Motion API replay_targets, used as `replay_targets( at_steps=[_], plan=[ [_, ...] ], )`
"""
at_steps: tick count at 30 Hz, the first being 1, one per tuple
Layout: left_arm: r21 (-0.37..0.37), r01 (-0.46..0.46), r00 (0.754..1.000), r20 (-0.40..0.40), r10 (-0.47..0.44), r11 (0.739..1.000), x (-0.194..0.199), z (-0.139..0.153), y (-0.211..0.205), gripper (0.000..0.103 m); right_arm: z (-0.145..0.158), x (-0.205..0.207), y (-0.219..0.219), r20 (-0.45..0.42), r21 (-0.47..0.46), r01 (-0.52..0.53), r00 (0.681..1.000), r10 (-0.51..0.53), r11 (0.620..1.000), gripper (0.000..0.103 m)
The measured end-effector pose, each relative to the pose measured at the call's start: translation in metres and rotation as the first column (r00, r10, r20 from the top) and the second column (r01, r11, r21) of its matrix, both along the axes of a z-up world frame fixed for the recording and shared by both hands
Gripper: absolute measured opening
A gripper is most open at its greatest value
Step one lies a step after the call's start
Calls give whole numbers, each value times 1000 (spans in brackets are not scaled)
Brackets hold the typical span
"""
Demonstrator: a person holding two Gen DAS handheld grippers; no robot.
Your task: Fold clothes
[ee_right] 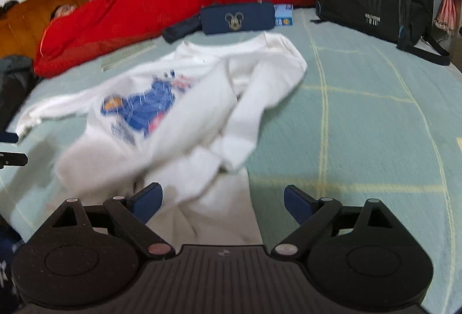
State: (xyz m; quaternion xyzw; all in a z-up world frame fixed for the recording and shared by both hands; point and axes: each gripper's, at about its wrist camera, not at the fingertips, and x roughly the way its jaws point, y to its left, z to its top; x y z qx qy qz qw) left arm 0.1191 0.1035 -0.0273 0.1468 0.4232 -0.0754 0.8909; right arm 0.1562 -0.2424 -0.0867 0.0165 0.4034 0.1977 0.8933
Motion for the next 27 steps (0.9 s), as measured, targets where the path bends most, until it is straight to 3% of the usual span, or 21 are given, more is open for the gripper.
replay_targets(
  at_steps=[4, 6, 12, 19, 24, 27],
  plan=[
    [-5, 64, 997, 48, -64, 998, -16, 0, -47, 75, -17, -6, -5, -32, -11, 7, 999, -7, 1000, 100],
    [-46, 64, 996, 64, -61, 997, -19, 2, -62, 75, -25, -6, -7, -35, 1, 12, 999, -12, 1000, 103],
    [-148, 17, 992, 126, 2, 989, -30, 6, -92, 81, -39, -15, -7, 60, 12, -8, 998, 8, 1000, 103],
    [-117, 18, 993, 122, -4, 993, -49, -6, -111, 81, -20, -33, -14, 114, 9, -70, 991, 69, 997, 103],
    [-122, 2, 990, 140, 15, 993, -56, -3, -108, 81, 5, -47, -2, 191, 18, -152, 971, 146, 988, 75],
    [-141, -6, 989, 147, 27, 990, -61, 0, -102, 81, 0, -46, 18, 158, 8, -206, 966, 202, 978, 60]
  ],
)
